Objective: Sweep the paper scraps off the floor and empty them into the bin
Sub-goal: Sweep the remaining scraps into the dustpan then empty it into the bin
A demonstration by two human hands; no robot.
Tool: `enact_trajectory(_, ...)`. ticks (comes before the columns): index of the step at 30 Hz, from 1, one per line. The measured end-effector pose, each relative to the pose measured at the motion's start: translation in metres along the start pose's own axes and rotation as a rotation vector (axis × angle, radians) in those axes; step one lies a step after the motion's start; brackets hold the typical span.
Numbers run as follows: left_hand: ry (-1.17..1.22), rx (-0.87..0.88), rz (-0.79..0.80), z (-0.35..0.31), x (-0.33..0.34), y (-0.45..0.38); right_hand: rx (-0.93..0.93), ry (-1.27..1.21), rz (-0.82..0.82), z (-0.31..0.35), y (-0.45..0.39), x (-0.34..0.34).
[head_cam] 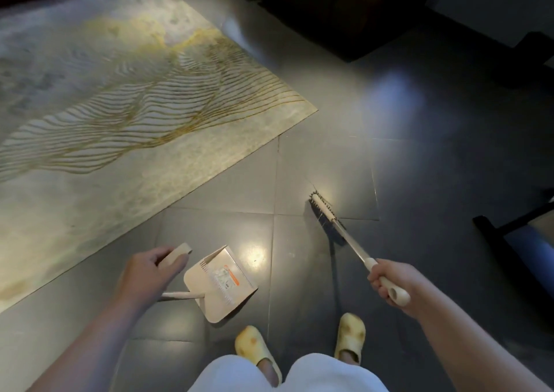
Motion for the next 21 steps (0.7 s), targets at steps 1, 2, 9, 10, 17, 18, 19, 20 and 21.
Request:
enact_trajectory(1, 0.000, 0.004, -0.004, 0.004, -0.002, -0.004, 0.009, -0.002, 0.006, -0.006, -0.002, 0.014)
enact_trajectory(2, 0.005, 0.000, -0.012, 0.008, -0.004, -0.008, 0.028, 0.003, 0.020, -0.015, -0.003, 0.028)
enact_trajectory(9, -0.034, -0.016, 0.007, 0.000, 0.010, -0.026, 0.153, 0.122, 0.172, -0.073, 0.033, 0.100)
enact_trajectory(10, -0.040, -0.020, 0.015, -0.003, 0.013, -0.029, 0.165, 0.124, 0.195, -0.073, 0.041, 0.102)
enact_trajectory(17, -0.118, 0.002, 0.009, -0.008, 0.018, -0.045, 0.280, 0.050, 0.269, -0.042, 0.060, 0.052)
enact_trajectory(18, -0.129, 0.005, 0.006, -0.008, 0.019, -0.046, 0.273, 0.076, 0.278, -0.038, 0.063, 0.047)
enact_trajectory(19, -0.146, 0.011, 0.005, -0.008, 0.020, -0.046, 0.252, 0.121, 0.282, -0.036, 0.065, 0.044)
enact_trajectory(20, -0.162, 0.015, 0.005, -0.008, 0.021, -0.046, 0.213, 0.187, 0.279, -0.034, 0.067, 0.046)
enact_trajectory(21, -0.169, 0.017, 0.003, -0.009, 0.020, -0.045, 0.160, 0.257, 0.268, -0.033, 0.067, 0.051)
Point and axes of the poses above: each hand's wrist, its own y-axis away from the middle knuckle, its own x-axis out of the palm, z = x × y, the point moved 8 cm from there along -y, towards the middle knuckle, and after that the axes turned 8 degrees about -y, right-handed, at the moved point
